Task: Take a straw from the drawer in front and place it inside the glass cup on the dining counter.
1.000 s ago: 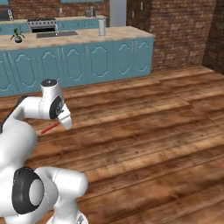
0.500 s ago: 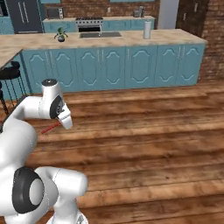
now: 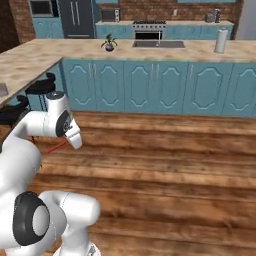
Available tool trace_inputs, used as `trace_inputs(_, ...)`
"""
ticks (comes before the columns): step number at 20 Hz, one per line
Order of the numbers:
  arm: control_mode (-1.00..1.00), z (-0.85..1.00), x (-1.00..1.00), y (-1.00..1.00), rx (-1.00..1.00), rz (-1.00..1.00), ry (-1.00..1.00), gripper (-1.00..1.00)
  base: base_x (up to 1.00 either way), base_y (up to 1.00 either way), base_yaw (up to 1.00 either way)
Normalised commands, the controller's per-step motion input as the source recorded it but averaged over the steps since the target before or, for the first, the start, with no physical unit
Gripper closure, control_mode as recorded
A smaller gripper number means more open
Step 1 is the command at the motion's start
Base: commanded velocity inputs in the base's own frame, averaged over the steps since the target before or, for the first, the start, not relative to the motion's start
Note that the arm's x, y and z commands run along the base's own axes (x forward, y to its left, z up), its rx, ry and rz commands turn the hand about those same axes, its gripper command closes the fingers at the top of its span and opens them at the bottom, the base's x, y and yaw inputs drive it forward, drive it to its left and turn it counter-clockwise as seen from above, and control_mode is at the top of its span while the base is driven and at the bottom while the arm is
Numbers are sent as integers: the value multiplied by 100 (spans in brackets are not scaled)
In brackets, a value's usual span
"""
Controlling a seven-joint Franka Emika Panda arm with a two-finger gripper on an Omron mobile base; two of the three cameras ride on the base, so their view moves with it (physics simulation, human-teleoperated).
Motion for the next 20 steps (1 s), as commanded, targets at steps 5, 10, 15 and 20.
trace_inputs(5, 100, 0, 0, 0, 0, 0, 0, 100, 100, -23, 36)
trace_inputs(10, 100, 0, 0, 0, 0, 0, 0, 100, 100, -33, 41)
trace_inputs(15, 100, 0, 0, 0, 0, 0, 0, 100, 100, -40, 43)
trace_inputs(20, 100, 0, 0, 0, 0, 0, 0, 100, 100, -43, 44)
